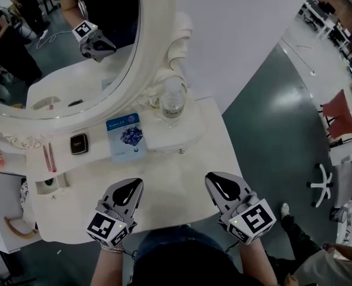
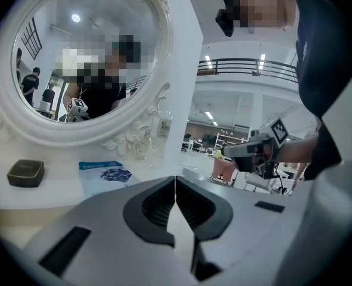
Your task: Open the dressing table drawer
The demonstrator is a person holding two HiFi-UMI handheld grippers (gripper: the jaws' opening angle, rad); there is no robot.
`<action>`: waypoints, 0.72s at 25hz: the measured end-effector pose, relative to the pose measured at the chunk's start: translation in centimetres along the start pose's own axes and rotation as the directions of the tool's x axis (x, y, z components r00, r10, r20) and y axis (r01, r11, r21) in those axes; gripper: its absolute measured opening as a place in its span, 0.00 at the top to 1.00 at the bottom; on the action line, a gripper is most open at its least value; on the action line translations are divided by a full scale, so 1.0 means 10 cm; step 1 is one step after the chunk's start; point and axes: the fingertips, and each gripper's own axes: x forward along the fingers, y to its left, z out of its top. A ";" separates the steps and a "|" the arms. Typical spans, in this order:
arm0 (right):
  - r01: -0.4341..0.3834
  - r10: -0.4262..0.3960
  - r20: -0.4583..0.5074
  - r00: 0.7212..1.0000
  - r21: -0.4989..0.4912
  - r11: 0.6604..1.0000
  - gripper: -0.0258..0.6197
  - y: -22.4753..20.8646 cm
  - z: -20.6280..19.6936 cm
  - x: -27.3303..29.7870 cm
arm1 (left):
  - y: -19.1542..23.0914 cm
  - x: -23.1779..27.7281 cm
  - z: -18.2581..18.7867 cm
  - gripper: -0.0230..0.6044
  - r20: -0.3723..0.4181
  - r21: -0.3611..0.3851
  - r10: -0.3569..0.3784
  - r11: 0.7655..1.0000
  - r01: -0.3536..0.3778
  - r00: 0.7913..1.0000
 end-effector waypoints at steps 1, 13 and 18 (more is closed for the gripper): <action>0.000 0.000 -0.007 1.000 0.001 1.000 0.93 -0.01 -0.02 0.04 | 0.03 0.02 -0.04 0.93 -0.008 -0.002 -0.005 1.000 0.005 1.000; -0.007 0.009 -0.080 0.997 0.029 1.000 0.92 -0.11 -0.27 0.46 | 0.29 0.28 -0.35 0.93 -0.078 -0.037 -0.030 0.999 0.027 0.997; -0.018 0.023 -0.110 0.994 0.049 0.999 0.89 -0.12 -0.38 0.62 | 0.36 0.38 -0.45 0.93 -0.116 -0.034 -0.041 0.999 0.037 0.992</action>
